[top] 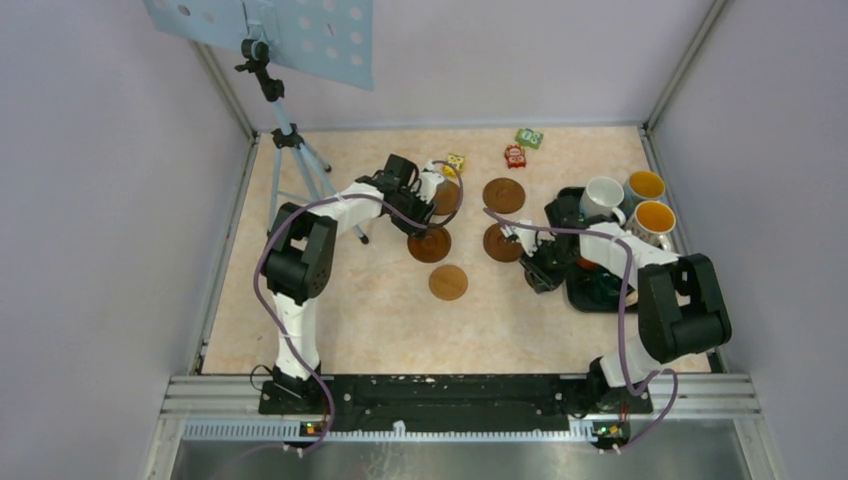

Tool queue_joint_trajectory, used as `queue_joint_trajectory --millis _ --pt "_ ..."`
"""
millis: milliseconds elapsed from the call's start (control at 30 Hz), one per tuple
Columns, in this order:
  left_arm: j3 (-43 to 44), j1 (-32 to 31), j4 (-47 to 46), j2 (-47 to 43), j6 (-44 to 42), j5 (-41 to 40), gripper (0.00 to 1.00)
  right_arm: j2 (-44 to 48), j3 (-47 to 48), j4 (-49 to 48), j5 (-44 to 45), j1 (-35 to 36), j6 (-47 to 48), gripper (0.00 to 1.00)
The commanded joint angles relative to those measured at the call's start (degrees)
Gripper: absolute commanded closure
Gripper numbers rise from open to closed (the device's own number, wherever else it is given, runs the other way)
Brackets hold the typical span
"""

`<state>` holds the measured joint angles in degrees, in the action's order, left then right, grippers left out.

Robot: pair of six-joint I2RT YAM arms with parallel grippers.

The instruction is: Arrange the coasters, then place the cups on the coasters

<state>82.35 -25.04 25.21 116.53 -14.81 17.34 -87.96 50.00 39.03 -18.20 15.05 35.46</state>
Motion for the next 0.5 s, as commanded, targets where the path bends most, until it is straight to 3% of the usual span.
queue_joint_trajectory --millis 0,467 --pt "2.39 -1.27 -0.25 2.87 1.14 2.09 0.54 1.05 -2.85 5.44 -3.15 2.8 2.5 0.74" --pt "9.05 -2.45 2.69 7.08 1.57 2.78 0.55 2.71 -3.18 1.58 -3.85 12.19 -0.92 0.72"
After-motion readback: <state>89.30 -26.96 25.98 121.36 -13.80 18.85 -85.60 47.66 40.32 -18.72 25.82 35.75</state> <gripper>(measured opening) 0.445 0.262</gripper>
